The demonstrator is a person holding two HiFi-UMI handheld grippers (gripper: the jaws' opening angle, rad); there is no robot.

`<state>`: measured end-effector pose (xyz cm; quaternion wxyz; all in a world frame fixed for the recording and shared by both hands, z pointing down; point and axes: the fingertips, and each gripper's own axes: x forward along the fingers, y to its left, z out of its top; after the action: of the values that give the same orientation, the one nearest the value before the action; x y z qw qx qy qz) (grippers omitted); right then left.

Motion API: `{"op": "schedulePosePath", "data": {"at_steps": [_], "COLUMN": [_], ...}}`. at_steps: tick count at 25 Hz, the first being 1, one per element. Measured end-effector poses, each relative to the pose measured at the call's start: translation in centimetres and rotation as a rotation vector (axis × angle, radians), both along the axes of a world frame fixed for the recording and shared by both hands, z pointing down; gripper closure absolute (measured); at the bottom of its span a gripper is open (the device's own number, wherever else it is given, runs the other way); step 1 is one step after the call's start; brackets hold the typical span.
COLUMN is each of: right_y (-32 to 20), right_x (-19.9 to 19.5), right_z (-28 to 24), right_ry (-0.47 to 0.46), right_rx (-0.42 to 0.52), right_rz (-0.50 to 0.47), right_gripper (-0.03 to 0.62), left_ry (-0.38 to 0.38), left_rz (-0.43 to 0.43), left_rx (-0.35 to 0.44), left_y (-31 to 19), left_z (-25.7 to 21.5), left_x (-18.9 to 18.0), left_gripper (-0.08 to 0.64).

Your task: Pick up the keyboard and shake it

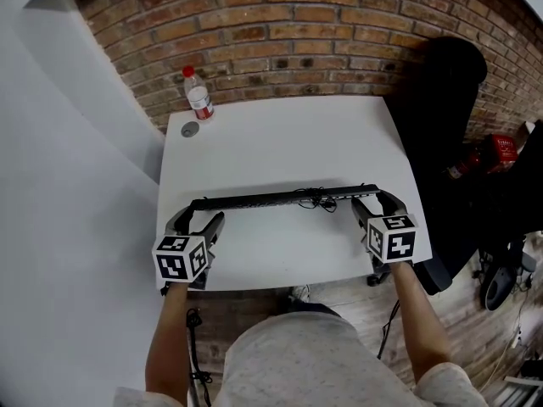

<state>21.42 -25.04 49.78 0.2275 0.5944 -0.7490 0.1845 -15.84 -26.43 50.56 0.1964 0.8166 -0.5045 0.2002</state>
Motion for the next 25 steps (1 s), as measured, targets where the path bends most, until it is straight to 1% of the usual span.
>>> {"op": "schedulePosePath", "data": {"at_steps": [3,6,12,15,19,25], "right_y": [0.7,1.5,2.6,3.1,3.9,5.1], "right_x": [0.1,0.4,0.4,0.4,0.6,0.7], "right_z": [0.2,0.4,0.9,1.2,1.4,2.2], "right_ry": [0.007,0.018,0.024,0.03,0.041,0.043], "right_rx": [-0.001,-0.002,-0.006,-0.01,-0.015,-0.028], "right_rz": [0.004,0.01,0.022,0.025,0.027,0.038], "right_gripper": [0.325,0.355,0.359,0.364,0.379,0.403], "left_ry": [-0.008,-0.018,-0.05,-0.073,-0.098,-0.138], "left_rz": [0.007,0.012,0.028,0.036,0.034,0.05], "left_rx": [-0.004,-0.007,-0.014,-0.017,-0.024,-0.043], "left_y": [0.5,1.0,2.1,2.6,3.2,4.1], "left_z": [0.2,0.4,1.0,1.4,1.7,2.7], "left_x": [0.0,0.0,-0.1,-0.4,-0.6,-0.9], "left_gripper": [0.23,0.232,0.236,0.244,0.273,0.281]}}
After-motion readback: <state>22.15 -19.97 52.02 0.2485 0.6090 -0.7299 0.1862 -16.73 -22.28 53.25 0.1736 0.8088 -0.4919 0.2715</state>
